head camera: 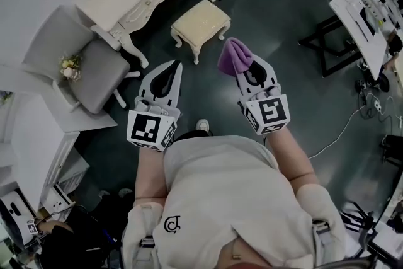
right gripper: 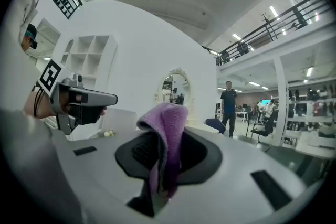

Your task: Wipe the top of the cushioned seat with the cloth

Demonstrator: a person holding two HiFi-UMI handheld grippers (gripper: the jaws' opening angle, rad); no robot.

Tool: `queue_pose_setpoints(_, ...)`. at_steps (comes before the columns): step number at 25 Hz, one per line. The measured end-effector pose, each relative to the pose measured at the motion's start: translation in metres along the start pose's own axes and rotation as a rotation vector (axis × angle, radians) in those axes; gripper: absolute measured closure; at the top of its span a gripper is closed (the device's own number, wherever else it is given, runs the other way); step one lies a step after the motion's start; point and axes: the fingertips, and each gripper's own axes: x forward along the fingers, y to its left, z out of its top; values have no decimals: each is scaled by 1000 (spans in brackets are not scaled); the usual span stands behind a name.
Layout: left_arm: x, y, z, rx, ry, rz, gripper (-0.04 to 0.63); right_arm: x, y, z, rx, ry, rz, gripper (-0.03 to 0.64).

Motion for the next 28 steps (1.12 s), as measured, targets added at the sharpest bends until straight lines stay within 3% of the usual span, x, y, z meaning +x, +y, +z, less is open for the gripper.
queue_pose_setpoints(8, 27, 44, 12, 41, 3, -8, 581, 51, -12, -1, 17, 17, -31, 538)
queue_pose_setpoints(15, 57, 69, -9, 20, 49, 46, 581, 104, -31, -13, 10, 34, 25, 537)
queue_pose_setpoints(21, 108, 91, -17, 8, 61, 159, 581, 169, -67, -26, 3, 45, 155, 537)
queue_pose_setpoints(28, 196, 114, -22, -37, 52, 363, 583, 259, -139, -32, -25, 63, 357, 537)
